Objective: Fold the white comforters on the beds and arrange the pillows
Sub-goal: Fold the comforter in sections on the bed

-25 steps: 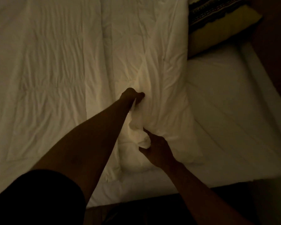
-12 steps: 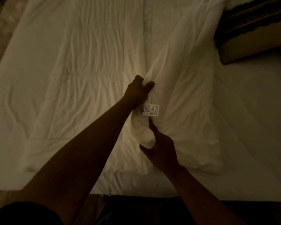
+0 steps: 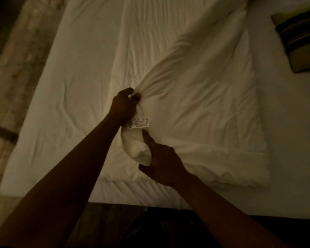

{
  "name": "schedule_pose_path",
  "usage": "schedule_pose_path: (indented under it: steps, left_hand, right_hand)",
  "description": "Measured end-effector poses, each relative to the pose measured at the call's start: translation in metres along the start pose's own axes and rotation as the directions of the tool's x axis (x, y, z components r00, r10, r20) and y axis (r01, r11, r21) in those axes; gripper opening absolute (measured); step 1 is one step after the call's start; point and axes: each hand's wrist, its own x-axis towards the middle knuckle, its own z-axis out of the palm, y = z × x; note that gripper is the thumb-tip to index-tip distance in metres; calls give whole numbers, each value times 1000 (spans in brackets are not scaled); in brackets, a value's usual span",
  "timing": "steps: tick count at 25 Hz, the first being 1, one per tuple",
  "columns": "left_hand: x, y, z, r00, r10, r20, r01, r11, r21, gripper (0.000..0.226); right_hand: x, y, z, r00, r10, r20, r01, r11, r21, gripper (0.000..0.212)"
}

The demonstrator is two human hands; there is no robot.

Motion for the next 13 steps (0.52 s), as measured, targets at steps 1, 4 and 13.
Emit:
schedule_pose_path:
  steps: [1,4,13]
  left_hand:
    - [-2,-16,-23,1000,2,-23,-1,1000,29,35]
    - [-11,-56,-79,998,-12,-65,16,998,68,30]
    - [11,-214,-37,900,-436,21,425,886,188,26]
  right_hand:
    - [9,-19,10,998,-10,56,9,1000,11,98]
    - [32,-68,37,982,-73,173,73,997,7,96]
    - [71,-21,133,829,122,546,-94,992,-80,78]
